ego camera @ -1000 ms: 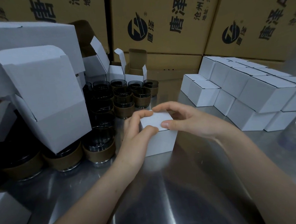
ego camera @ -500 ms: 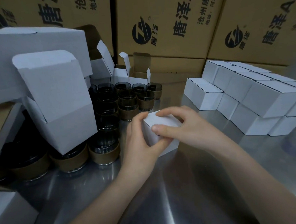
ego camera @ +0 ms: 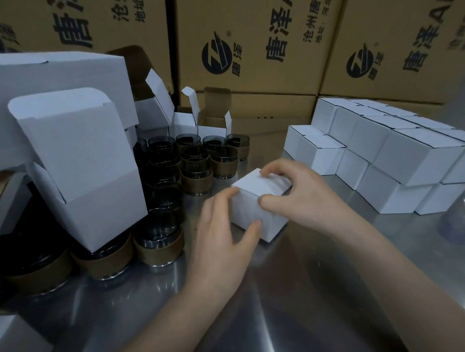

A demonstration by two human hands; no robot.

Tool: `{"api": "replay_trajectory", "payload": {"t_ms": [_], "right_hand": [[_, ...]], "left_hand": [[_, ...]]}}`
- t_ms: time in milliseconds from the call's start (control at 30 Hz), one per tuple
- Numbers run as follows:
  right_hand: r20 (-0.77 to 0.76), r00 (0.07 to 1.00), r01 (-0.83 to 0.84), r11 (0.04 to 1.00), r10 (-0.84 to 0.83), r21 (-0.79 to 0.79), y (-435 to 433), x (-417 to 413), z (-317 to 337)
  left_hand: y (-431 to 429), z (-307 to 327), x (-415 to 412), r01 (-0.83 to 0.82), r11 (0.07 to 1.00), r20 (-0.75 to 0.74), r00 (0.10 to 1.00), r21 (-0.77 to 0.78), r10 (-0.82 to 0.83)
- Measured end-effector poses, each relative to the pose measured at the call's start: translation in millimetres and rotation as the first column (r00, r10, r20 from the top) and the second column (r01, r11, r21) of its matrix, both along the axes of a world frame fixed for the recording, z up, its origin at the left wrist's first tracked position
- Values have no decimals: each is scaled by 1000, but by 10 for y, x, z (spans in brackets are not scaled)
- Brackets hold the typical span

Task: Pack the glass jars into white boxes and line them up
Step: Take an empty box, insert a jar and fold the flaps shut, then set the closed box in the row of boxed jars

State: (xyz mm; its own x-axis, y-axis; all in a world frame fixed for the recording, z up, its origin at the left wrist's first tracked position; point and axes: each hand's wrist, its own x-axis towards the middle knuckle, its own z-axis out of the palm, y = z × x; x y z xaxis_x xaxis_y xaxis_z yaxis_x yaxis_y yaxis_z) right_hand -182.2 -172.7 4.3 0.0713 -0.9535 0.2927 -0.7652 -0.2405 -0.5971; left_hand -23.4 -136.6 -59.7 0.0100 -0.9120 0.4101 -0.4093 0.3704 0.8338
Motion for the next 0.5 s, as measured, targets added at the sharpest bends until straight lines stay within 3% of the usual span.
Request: {"api": "replay_trajectory", "payload": {"t_ms": [133,267,500], "right_hand": [[110,978,182,983,-177,-36,-181,-225,-39],[112,923,381,917,-369,-121,-340,-480,-112],[99,843,536,807,-529,-247,-442,-722,-161]], "left_hand": [[27,10,-2,43,997,96,995,-67,-36],[98,28,-23,139,988,203,971,-65,-124],[166,46,-60,210,974,243,952,-88,-184]]}}
